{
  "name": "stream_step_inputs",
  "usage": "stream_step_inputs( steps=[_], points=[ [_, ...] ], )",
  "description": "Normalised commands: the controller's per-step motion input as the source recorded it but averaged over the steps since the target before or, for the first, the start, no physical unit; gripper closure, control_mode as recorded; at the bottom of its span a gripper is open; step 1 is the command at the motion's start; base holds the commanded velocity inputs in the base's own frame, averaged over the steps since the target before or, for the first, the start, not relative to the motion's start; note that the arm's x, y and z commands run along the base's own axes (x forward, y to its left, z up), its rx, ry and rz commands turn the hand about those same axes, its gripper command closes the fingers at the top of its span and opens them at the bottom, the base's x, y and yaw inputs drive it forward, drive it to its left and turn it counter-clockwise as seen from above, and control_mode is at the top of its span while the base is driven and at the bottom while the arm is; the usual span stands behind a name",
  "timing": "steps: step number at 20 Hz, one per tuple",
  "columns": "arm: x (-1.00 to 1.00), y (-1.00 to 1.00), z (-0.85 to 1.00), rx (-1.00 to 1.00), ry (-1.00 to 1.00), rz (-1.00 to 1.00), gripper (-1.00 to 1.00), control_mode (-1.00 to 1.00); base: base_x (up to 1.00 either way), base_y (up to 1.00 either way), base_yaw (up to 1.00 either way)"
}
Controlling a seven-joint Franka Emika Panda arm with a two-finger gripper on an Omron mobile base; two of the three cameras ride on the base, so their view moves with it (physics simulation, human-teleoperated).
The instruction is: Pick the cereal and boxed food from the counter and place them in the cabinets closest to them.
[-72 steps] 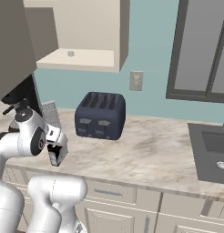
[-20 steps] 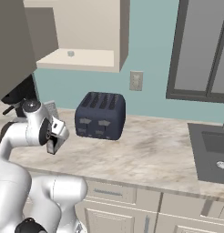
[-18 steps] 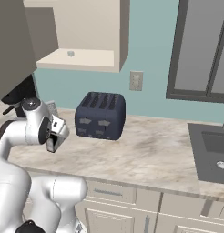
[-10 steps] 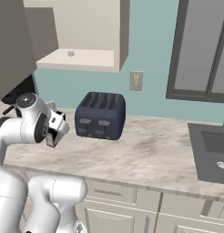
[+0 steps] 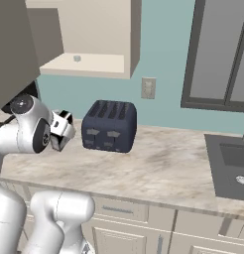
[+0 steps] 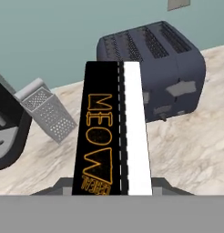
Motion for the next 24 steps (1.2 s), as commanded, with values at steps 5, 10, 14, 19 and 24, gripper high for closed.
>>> stream_step_inputs(
  steps=[5,10,14,19,24],
  points=[
    [0.00,-0.09,0.53,0.00,-0.03,-0.02,1.00,-1.00,0.00,0.00,0.00],
    [0.00,-0.06,0.48,0.00,-0.03,0.00,1.00,-1.00,0.00,0.00,0.00],
    [0.00,0.00,0.38,0.00,-0.06,0.00,1.00,-1.00,0.00,0.00,0.00],
    [0.00,0.00,0.32,-0.02,-0.06,0.00,1.00,-1.00,0.00,0.00,0.00],
    [0.00,0.00,0.20,-0.04,-0.01,0.03,1.00,-1.00,0.00,0.00,0.00]
  ],
)
